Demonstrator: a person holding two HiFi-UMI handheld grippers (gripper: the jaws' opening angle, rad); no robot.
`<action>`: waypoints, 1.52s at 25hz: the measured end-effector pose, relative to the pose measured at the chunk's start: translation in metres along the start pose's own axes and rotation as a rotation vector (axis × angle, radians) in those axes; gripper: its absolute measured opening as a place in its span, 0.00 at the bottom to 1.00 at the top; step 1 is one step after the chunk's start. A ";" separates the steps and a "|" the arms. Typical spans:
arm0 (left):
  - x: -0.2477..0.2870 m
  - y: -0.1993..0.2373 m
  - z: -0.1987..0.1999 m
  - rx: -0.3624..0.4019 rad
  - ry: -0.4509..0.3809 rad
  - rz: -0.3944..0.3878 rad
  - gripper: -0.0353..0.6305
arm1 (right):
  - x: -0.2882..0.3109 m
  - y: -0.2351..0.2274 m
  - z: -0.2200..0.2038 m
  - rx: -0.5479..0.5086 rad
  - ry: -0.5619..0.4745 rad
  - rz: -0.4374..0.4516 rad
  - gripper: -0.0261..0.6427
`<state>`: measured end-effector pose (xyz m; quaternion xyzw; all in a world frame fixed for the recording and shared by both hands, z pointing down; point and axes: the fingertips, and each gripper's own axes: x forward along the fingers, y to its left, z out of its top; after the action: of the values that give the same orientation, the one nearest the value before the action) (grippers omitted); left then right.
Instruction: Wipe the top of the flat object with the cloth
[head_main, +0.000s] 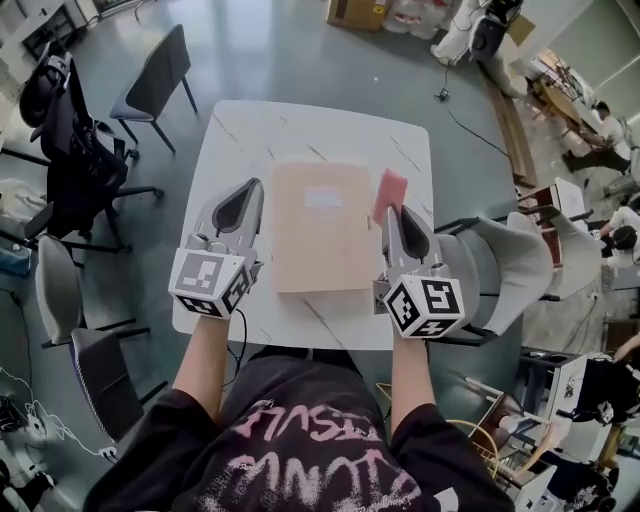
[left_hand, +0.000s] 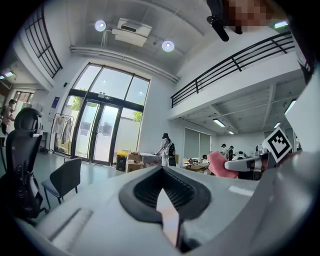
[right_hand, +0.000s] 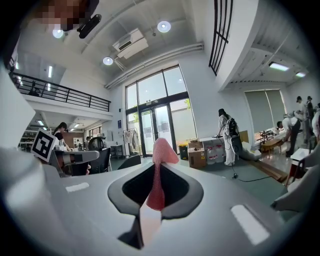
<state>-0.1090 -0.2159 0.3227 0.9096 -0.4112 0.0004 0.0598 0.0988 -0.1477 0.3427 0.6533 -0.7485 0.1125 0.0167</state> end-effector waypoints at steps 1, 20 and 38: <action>0.001 -0.001 0.000 0.002 0.001 0.004 0.05 | 0.001 -0.002 -0.001 0.002 0.003 0.004 0.12; 0.010 -0.007 0.002 0.027 -0.004 0.061 0.05 | 0.010 -0.021 -0.005 0.044 0.008 0.051 0.12; 0.021 -0.010 0.004 0.039 -0.001 0.090 0.05 | 0.021 -0.029 0.000 0.051 0.012 0.090 0.12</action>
<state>-0.0880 -0.2253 0.3191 0.8912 -0.4516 0.0105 0.0420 0.1241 -0.1714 0.3510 0.6184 -0.7740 0.1360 -0.0008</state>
